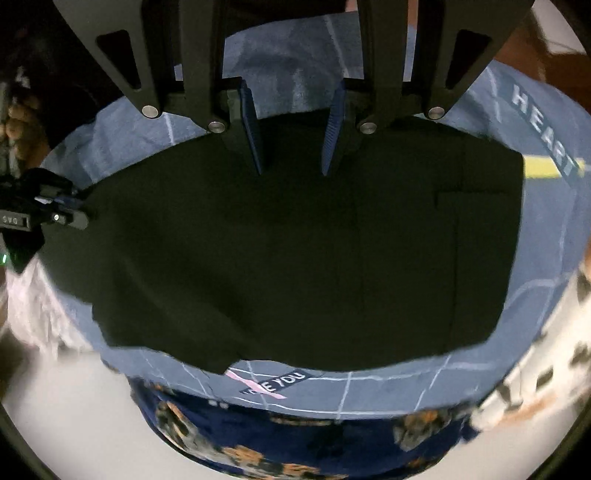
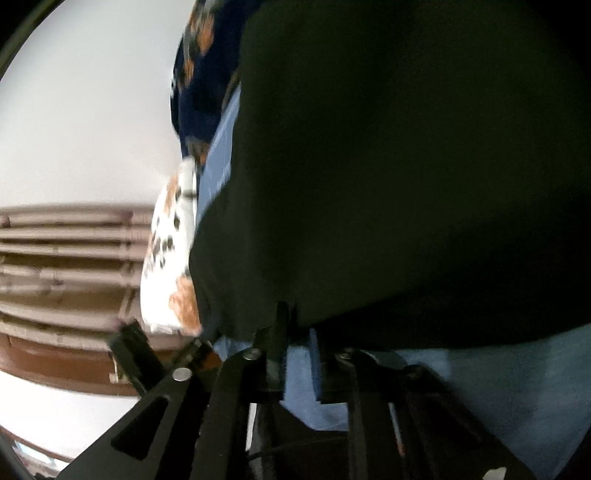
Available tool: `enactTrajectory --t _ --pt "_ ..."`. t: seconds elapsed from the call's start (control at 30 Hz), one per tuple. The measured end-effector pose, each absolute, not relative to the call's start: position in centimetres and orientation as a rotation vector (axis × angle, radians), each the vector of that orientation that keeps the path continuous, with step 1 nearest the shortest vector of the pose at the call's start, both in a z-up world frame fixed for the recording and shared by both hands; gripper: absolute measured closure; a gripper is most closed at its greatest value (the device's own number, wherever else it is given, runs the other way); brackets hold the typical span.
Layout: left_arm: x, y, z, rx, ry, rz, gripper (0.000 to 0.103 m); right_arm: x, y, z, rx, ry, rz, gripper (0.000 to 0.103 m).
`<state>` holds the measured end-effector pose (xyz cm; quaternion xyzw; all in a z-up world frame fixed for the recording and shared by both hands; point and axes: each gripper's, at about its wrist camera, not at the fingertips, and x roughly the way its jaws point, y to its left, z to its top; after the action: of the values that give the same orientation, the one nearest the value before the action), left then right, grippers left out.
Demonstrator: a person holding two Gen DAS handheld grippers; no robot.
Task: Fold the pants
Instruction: 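Lift the trouser leg with the right gripper and lay it over the other leg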
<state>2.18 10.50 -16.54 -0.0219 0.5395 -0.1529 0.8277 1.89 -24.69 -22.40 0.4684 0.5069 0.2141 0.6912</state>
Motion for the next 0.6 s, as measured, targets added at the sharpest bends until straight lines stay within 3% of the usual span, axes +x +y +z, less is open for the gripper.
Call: enactTrajectory --t 0.1,0.37,0.6 --pt "2.6 11.2 -16.6 -0.087 1.159 -0.32 0.069 1.3 -30.0 -22.0 1.131 1.027 0.401 0.079" --pt "2.1 10.7 -16.7 -0.062 1.148 -0.309 0.069 -2.1 -50.0 -22.3 1.353 0.707 0.061 0.077" --pt "2.1 10.5 -16.8 -0.045 1.142 -0.306 0.068 -4.6 -61.0 -24.5 1.507 0.528 -0.012 0.089"
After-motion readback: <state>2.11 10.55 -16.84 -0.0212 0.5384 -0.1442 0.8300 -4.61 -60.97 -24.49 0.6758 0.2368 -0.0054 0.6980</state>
